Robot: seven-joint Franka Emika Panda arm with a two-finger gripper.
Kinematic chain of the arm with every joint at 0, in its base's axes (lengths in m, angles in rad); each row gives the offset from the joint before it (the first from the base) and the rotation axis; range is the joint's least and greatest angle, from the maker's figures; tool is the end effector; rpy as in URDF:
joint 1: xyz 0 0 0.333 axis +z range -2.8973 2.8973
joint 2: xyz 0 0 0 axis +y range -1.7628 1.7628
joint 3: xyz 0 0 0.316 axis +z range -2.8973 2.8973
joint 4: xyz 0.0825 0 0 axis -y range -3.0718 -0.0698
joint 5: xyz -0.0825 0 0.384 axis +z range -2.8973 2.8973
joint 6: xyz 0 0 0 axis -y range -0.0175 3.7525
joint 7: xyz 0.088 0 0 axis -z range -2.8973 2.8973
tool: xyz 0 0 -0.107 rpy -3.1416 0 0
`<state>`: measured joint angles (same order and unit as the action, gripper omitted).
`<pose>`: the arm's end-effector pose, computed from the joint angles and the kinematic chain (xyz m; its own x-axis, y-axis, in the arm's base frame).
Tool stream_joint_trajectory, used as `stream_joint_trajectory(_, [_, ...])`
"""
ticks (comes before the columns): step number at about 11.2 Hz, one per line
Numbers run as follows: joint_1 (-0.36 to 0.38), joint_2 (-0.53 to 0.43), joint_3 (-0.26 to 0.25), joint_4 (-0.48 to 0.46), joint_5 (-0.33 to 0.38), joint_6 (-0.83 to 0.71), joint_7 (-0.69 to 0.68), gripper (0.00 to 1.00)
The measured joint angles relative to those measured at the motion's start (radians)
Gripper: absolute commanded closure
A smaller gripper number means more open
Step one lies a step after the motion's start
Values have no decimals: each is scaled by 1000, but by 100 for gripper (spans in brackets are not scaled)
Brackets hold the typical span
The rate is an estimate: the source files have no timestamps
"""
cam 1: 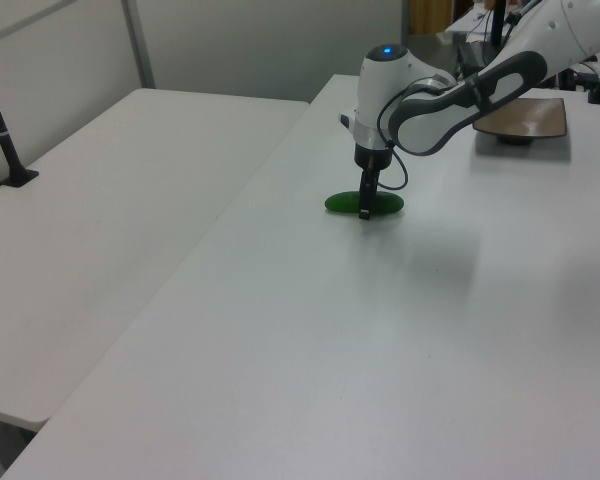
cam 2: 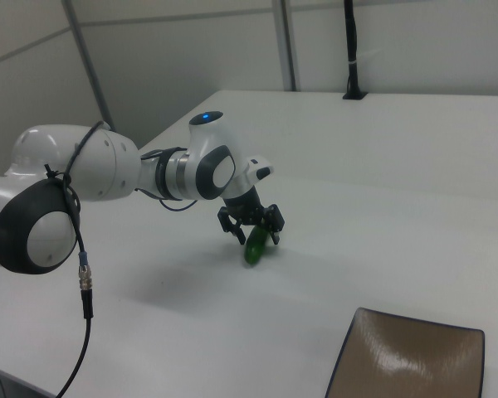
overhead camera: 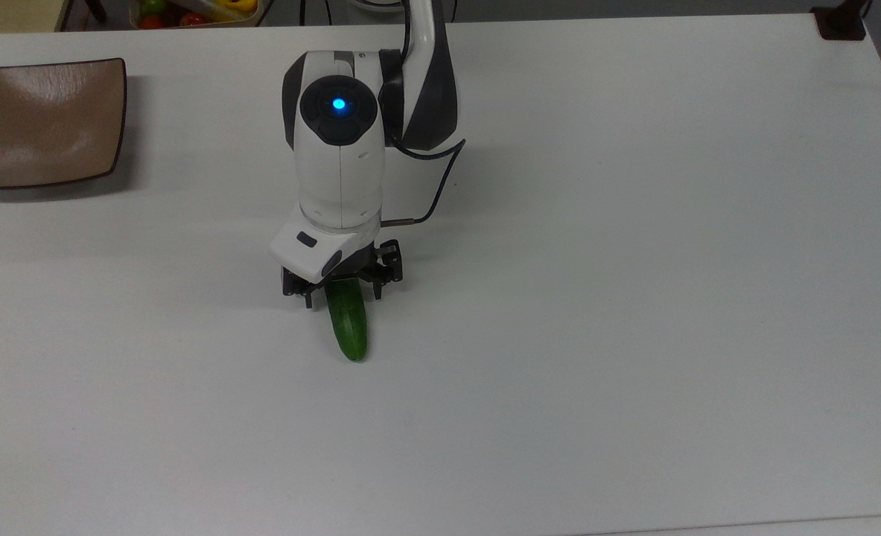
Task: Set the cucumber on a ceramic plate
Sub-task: 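Close the gripper around the middle of the cucumber, then lift the cucumber and carry it toward the brown square plate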
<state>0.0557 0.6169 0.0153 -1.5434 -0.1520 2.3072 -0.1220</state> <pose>0.7165 0.0461 0.3054 0.9501 0.2855 0.1256 0.2690 -0.9539 0.1334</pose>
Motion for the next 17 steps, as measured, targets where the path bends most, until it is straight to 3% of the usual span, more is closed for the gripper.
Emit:
stream_joint_trajectory(1, [0, 0, 0, 0, -2, 0, 0, 39])
stream_joint_trajectory(3, [0, 0, 0, 1, -2, 0, 0, 75])
stream_joint_trajectory(4, [0, 0, 0, 1, -2, 0, 0, 85])
stream_joint_trajectory(11, [0, -22, 0, 33, -2, 0, 8, 86])
stream_joint_trajectory(14, [-17, -125, 0, 35, 7, -63, 13, 86])
stream_joint_trajectory(17, [-53, -252, 0, 33, 69, -210, 14, 86])
